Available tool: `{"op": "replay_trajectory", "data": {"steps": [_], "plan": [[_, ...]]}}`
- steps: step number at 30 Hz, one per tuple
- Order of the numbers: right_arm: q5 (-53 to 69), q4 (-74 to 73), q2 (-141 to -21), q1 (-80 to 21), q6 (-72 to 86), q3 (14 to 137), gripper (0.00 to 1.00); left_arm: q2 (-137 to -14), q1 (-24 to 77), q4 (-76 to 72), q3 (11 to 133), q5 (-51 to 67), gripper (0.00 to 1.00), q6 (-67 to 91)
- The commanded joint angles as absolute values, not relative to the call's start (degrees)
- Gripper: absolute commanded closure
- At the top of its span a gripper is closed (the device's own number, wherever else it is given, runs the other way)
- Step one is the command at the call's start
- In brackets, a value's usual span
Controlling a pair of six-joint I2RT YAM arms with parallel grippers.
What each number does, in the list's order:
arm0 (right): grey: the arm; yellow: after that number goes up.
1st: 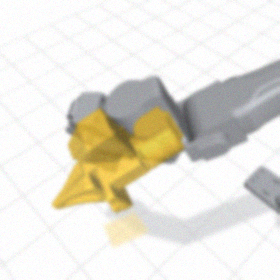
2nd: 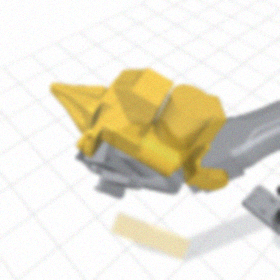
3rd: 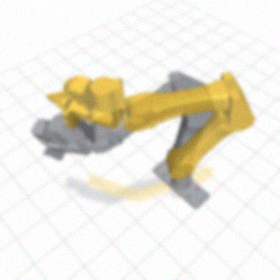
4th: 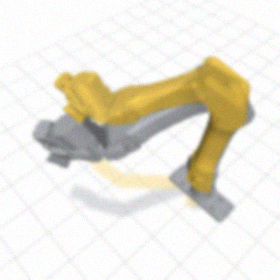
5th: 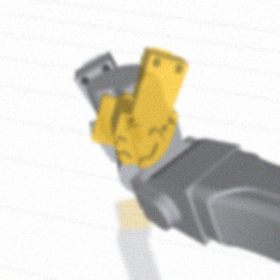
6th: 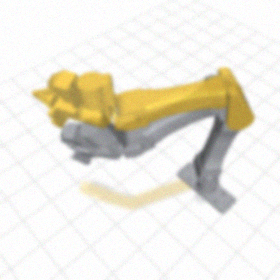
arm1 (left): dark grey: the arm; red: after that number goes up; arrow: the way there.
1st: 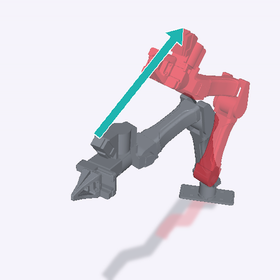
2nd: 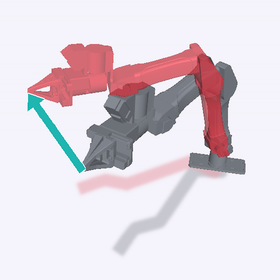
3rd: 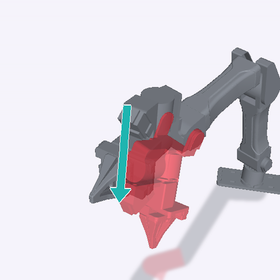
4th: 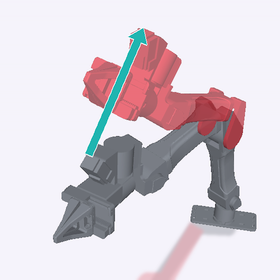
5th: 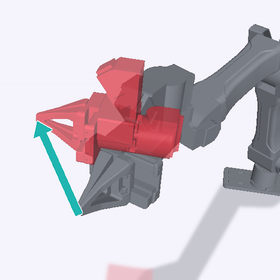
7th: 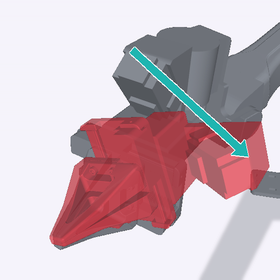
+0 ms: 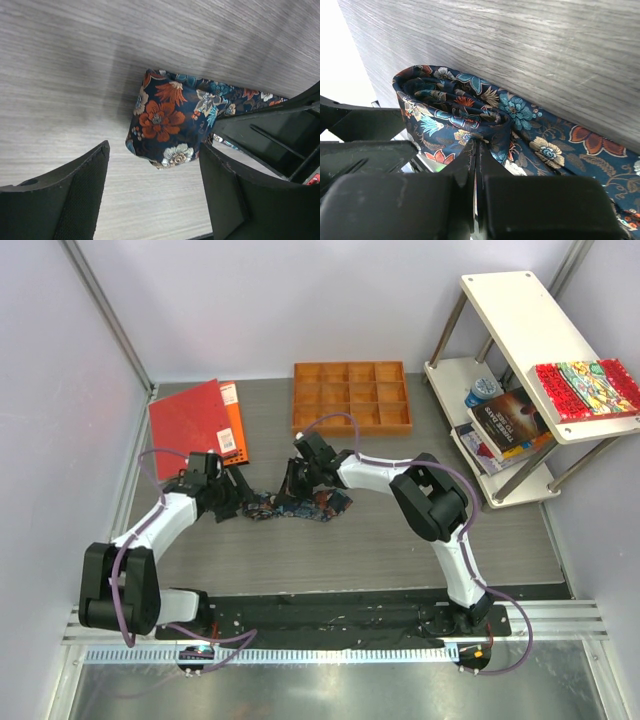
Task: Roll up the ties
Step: Roll the tie at the center of the board.
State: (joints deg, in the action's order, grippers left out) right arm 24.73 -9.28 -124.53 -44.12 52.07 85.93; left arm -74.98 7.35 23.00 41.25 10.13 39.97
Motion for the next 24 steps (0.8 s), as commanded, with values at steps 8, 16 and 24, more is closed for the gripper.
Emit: {"op": "replay_trajectory", "data": {"steps": [8,16,24], "plan": [[25.31,-6.77,-125.24,-43.77,50.89,84.64,0.99,-77.87,7.03,9.32,36.57,12.83,0.35,41.04],[25.22,-6.59,-125.16,-43.77,50.98,84.11,0.99,-79.72,7.38,4.66,33.40,13.45,0.39,42.80],[25.14,-5.98,-125.16,-43.68,51.42,83.15,0.99,-81.39,11.77,2.11,31.64,9.14,0.55,45.00]]}}
